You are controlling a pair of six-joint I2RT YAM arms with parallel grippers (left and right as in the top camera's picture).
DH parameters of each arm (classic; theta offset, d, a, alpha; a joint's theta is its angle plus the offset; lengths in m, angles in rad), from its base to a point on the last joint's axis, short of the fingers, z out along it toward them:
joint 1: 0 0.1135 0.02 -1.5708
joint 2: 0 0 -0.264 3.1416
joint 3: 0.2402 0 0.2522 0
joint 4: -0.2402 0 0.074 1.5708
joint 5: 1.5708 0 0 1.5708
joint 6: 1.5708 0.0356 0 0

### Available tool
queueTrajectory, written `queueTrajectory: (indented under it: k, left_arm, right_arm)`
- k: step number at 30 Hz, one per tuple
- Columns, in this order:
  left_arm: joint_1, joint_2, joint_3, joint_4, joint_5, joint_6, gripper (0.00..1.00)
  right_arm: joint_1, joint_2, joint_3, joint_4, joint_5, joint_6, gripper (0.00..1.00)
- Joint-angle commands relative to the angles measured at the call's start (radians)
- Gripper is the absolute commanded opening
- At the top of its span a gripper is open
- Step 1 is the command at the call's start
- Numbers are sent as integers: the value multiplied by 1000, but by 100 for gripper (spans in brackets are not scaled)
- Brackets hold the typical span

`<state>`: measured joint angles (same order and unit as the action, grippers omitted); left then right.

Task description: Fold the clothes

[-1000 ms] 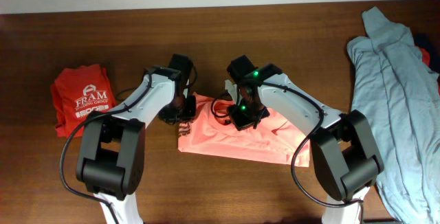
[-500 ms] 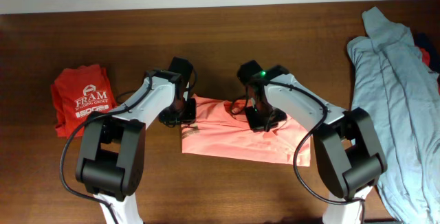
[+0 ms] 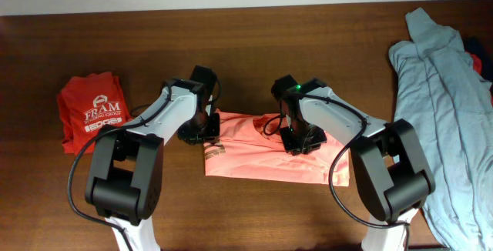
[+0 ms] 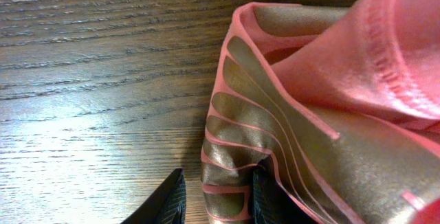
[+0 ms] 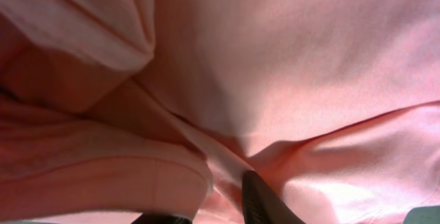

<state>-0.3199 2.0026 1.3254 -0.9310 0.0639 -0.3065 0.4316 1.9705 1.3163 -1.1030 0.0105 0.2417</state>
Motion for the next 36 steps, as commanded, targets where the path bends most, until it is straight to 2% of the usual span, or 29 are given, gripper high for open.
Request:
queueTrajectory:
  k: [1, 3, 4, 6, 8, 12, 17, 18, 19, 20, 22, 23, 25, 32, 36]
  left_arm:
    - [-5, -12, -22, -9, -2, 24, 33]
    - [-5, -12, -23, -13, -10, 24, 33]
    - [-5, -12, -22, -16, -20, 24, 34]
    - [-5, -12, -22, -21, -35, 30, 37]
    - [-5, -12, -22, -27, -35, 39, 39]
    - [-5, -22, -20, -32, -35, 39, 42]
    - [-5, -82, -12, -43, -46, 39, 44]
    - [-5, -105, -12, -43, -59, 39, 54]
    - [-5, -126, -12, -43, -71, 39, 57]
    - [-5, -162, -12, -43, -93, 39, 85]
    - [-5, -193, -12, -42, -114, 39, 86]
    - [-5, -208, -12, -42, -114, 39, 95]
    - [-5, -226, -12, -43, -114, 39, 95]
    - [-5, -226, -12, -43, -113, 39, 96]
    - [-5, -226, -12, -43, -113, 39, 96]
  right_arm:
    - [-15, -130, 32, -13, -6, 12, 32]
    - [-33, -187, 49, -18, -6, 27, 37]
    - [-67, -246, 52, -20, -10, 30, 44]
    - [-119, -290, 52, -35, -14, 29, 47]
    - [-177, -306, 52, -56, -24, 24, 49]
    - [-334, -293, 22, -80, -202, -113, 50]
    - [-470, -280, -81, -68, -246, -169, 52]
    - [-497, -280, -112, -59, -246, -188, 53]
    - [-509, -280, -127, -54, -246, -196, 55]
    - [-539, -280, -163, -34, -247, -209, 56]
    - [-564, -280, -199, -5, -247, -209, 60]
    - [-579, -280, -223, 17, -247, -212, 62]
    - [-602, -280, -277, 71, -257, -213, 66]
    - [-607, -279, -400, 212, -346, -231, 73]
    - [-607, -279, -425, 247, -348, -229, 74]
